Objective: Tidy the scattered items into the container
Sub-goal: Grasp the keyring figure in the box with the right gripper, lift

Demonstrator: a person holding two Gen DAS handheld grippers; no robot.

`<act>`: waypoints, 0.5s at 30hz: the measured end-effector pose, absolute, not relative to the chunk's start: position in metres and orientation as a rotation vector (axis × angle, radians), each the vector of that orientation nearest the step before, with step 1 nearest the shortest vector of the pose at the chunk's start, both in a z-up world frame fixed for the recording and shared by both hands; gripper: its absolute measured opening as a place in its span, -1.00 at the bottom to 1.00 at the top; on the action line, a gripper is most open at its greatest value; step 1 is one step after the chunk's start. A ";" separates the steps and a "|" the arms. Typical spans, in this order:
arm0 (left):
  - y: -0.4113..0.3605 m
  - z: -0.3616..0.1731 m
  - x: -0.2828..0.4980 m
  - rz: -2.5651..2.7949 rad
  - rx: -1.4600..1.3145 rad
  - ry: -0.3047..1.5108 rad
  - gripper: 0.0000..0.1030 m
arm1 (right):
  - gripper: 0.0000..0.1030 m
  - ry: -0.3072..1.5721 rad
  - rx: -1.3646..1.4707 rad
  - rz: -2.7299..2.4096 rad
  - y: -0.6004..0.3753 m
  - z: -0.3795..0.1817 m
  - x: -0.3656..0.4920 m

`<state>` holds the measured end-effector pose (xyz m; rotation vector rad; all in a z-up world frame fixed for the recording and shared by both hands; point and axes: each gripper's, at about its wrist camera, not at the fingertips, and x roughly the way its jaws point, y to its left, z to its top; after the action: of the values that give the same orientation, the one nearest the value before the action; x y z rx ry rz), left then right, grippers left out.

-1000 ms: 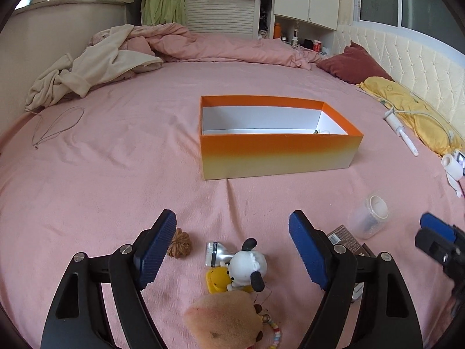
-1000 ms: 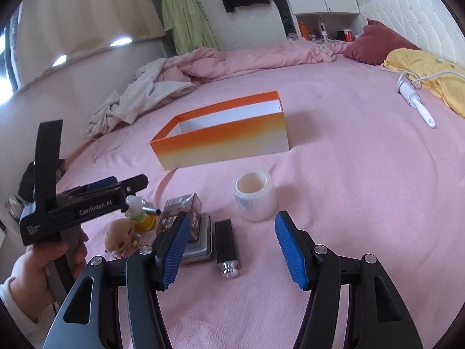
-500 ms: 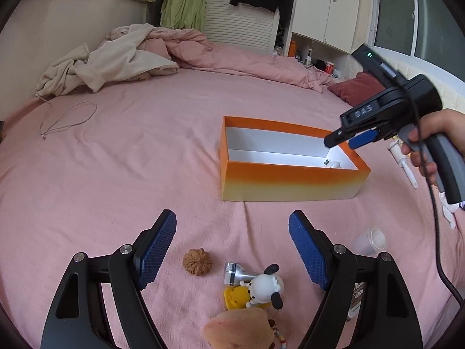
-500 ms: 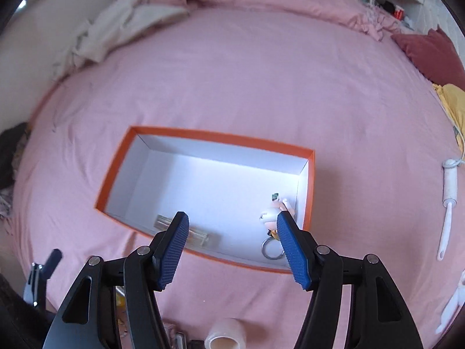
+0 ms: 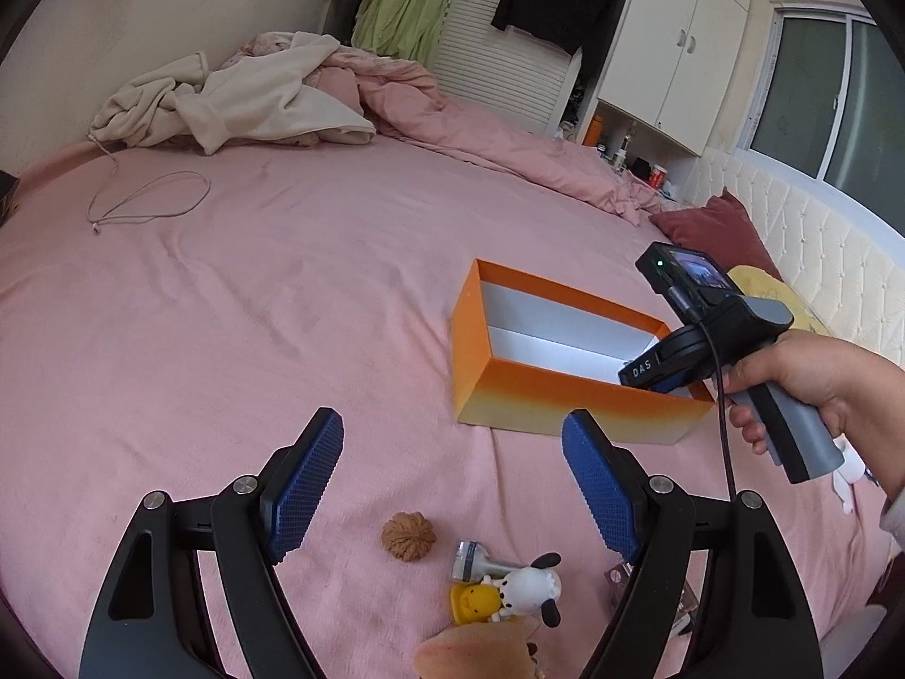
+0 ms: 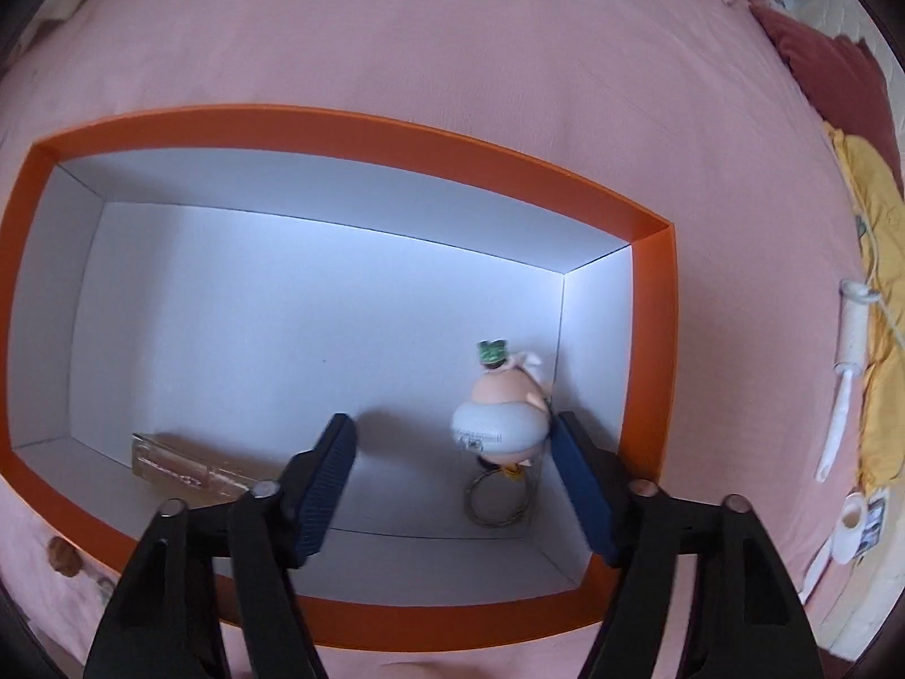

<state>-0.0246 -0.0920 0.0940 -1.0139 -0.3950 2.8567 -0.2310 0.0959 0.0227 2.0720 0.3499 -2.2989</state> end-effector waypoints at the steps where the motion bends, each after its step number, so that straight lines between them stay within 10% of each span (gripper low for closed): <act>1: -0.092 0.094 -0.025 2.856 -1.016 -0.396 0.55 | -0.35 0.293 2.065 -2.286 0.098 0.023 -0.230; 15: -0.100 0.090 -0.028 2.887 -1.032 -0.384 0.55 | -0.35 -0.046 1.499 -2.504 0.118 0.110 -0.183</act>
<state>-0.0280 -0.1003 0.0904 -1.0315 -0.3835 2.8872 -0.1830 0.1175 0.1096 1.4989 -0.0456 -2.5038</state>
